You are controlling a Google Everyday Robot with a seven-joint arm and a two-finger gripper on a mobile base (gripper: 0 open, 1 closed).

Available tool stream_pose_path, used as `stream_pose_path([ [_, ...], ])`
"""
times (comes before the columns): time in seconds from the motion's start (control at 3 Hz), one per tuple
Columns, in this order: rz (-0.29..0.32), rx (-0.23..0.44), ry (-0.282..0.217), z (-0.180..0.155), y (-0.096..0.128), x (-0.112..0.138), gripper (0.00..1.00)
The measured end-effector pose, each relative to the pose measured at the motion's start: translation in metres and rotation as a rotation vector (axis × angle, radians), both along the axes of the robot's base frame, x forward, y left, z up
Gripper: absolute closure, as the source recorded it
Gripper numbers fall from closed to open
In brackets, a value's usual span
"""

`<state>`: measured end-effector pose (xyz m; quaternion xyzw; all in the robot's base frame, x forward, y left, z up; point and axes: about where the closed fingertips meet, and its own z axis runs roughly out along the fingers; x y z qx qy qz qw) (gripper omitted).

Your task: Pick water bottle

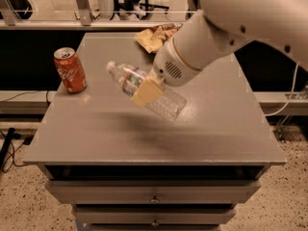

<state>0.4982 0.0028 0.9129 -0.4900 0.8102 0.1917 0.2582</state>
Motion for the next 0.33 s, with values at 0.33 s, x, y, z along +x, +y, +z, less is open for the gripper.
stream_pose_path([
  [0.33, 0.033, 0.04, -0.055, 0.0265, 0.0067, 0.0052, 1.0],
])
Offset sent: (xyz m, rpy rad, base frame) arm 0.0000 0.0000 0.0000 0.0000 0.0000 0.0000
